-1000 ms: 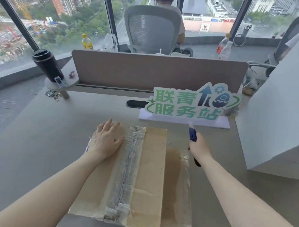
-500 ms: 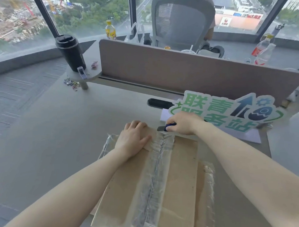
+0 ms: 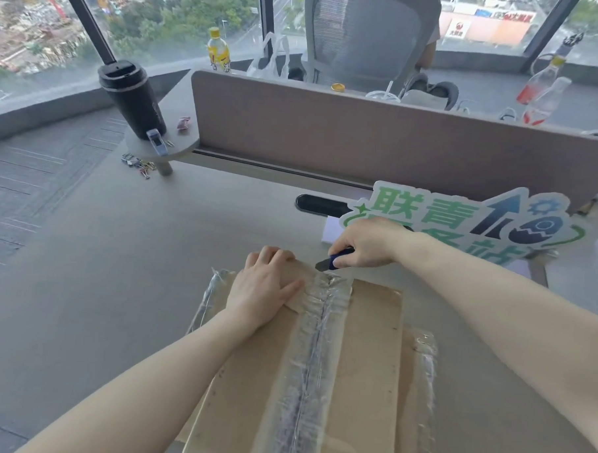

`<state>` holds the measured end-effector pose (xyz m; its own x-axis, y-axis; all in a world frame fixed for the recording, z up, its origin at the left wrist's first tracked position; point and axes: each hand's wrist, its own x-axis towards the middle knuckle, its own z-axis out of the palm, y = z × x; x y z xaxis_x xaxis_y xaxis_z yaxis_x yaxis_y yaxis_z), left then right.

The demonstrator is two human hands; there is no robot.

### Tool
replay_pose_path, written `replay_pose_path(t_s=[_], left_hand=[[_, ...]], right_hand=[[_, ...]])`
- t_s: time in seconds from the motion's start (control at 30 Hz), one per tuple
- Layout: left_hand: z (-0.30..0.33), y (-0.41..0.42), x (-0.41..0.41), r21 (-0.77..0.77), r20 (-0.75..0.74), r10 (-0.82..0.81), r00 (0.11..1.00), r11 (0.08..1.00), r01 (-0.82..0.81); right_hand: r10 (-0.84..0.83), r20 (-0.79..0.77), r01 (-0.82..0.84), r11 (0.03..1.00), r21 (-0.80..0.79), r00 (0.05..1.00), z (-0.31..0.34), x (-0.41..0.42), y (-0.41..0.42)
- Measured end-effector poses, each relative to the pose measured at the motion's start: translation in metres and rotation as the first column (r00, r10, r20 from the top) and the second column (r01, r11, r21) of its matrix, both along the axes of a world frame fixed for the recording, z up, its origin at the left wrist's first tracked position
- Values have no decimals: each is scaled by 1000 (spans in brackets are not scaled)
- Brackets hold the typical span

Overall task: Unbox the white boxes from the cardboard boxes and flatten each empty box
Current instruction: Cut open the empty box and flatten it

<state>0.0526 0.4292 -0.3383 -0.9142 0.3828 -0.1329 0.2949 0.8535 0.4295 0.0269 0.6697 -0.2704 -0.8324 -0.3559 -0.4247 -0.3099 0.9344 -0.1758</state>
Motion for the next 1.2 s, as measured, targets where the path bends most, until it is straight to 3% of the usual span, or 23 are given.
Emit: replay_pose_path(t_s=[0.3,0.67,0.87,1.03,1.1,1.2], left_hand=[[2,2,0,-77,17,24,1000,997,-23],[3,5,1,-125,9,26,1000,992,-24],[6,7,2,-119,10,31,999,992,-30],[9,5,4,-107,5,23,1000,994,-22],[10,5,5,-99,2,17,1000,995,-16],[10,4,5,-31,23,19,1000,999,-18]], right_hand=[[132,6,-132,989,70,991,-4,3,14],[106,10,-106,990,97,994,1,31,61],[-138,-94,141,990,26,986,-9,64,58],[-187,-269,212,975,67,945,11,67,61],[-265,-238,294,951,94,934,30,64,64],[-445,-145,451,893,8,884,42,74,35]])
